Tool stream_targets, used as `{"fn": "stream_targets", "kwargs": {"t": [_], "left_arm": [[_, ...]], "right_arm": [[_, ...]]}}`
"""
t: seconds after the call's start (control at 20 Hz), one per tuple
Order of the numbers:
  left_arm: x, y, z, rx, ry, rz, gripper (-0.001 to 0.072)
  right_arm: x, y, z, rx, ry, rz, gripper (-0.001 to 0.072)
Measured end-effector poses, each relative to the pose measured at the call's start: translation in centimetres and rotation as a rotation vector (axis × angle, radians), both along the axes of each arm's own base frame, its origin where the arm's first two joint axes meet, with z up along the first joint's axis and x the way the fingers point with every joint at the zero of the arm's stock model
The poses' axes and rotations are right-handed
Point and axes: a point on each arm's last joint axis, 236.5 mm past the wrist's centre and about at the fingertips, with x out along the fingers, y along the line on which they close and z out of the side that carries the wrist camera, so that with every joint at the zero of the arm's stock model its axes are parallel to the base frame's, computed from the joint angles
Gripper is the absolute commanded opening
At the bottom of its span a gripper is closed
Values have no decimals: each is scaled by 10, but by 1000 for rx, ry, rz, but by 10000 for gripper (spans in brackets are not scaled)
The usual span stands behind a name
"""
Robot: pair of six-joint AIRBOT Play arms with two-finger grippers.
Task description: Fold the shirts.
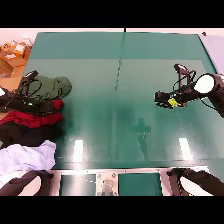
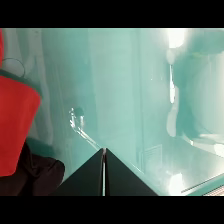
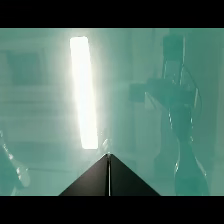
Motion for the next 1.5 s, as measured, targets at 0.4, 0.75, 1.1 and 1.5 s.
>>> {"fn": "stream_targets", "kwargs": {"t": [0.4, 0.75, 1.1, 1.5], "left_arm": [[0, 0, -1, -1, 2, 0, 23], [1, -1, 0, -7, -5, 4, 23], [34, 5, 9, 1, -140, 61, 37], [111, 90, 15, 257, -429, 242, 720]], "right_arm": [[-1, 0, -2, 0, 3, 0, 15], [17, 1, 5, 9, -76, -14, 15], [33, 4, 12, 31, -145, -29, 15], [47, 6, 20, 48, -213, -43, 234]]}}
